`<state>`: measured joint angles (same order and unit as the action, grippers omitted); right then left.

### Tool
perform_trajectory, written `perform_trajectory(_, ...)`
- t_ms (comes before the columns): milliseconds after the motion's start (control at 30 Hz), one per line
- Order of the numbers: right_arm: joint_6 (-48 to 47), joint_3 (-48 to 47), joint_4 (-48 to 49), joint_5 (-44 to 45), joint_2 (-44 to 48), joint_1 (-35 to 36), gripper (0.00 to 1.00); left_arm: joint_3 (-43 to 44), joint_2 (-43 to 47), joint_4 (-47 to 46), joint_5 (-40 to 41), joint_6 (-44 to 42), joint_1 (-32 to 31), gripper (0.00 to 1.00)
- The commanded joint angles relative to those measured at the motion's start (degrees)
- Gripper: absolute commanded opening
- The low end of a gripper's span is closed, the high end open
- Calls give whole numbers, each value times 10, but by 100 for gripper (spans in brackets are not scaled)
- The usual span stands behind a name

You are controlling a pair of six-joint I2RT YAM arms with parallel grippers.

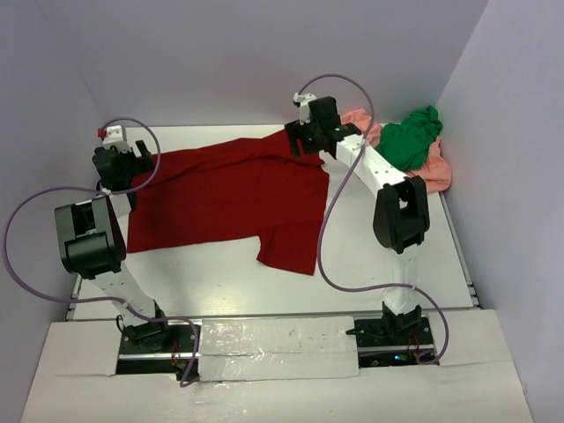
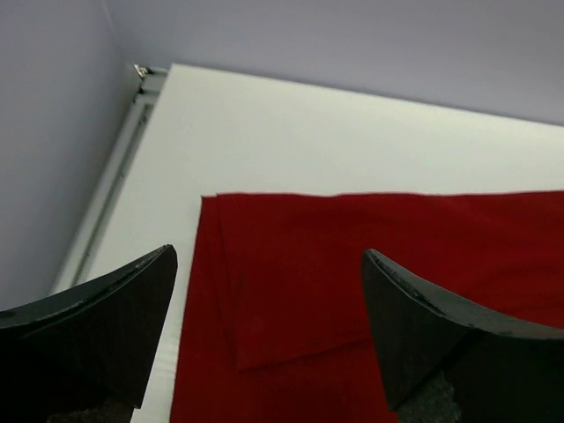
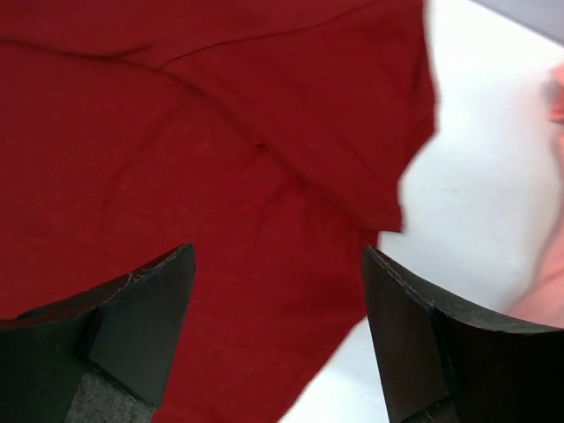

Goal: Fold and stack the t-shirts
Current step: Fold the tshirt

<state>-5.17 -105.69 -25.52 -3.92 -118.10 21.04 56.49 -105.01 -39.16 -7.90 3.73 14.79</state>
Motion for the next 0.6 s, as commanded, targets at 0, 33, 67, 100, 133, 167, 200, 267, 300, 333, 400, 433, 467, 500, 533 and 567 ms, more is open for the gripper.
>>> perform_trajectory(0,17,-16,-13,-29,-2,10,82,46,0,56,-32,20,2,93)
perform_trajectory(33,20,-26,-20,-35,-5,11,82,57,-5,69,-33,15,1,92)
perform_trajectory(67,22,-30,-26,-39,-8,11,82,68,-11,83,-24,11,-4,91)
perform_trajectory(100,24,-33,-32,-40,-10,11,82,80,-26,105,3,12,-5,90)
perform_trajectory(133,25,-30,-36,-41,-8,12,81,110,-36,122,6,10,-5,85)
perform_trajectory(167,25,-24,-35,-42,-5,10,81,123,-45,131,18,14,-5,83)
perform_trajectory(200,26,-17,-24,-42,6,11,81,153,-64,151,32,18,-5,81)
perform_trajectory(267,27,4,-19,-42,15,11,82,186,-84,179,55,24,-6,76)
perform_trajectory(300,26,3,-29,-41,16,12,81,234,-110,232,67,31,-6,76)
perform_trajectory(333,24,-5,-37,-40,15,11,81,265,-125,269,68,42,-6,74)
perform_trajectory(400,23,-12,-51,-28,10,11,81,320,-153,325,53,55,-5,73)
perform_trajectory(433,17,-7,-51,-25,11,11,81,326,-155,347,50,60,-4,71)
perform_trajectory(467,14,0,-48,-21,14,11,81,331,-156,359,47,60,-5,71)
perform_trajectory(500,12,9,-44,-11,17,11,81,352,-160,379,47,62,-5,70)
perform_trajectory(533,8,12,-43,-7,19,11,81,367,-164,434,35,61,-6,70)
perform_trajectory(567,6,14,-44,-6,21,10,81,394,-169,462,29,61,-5,70)
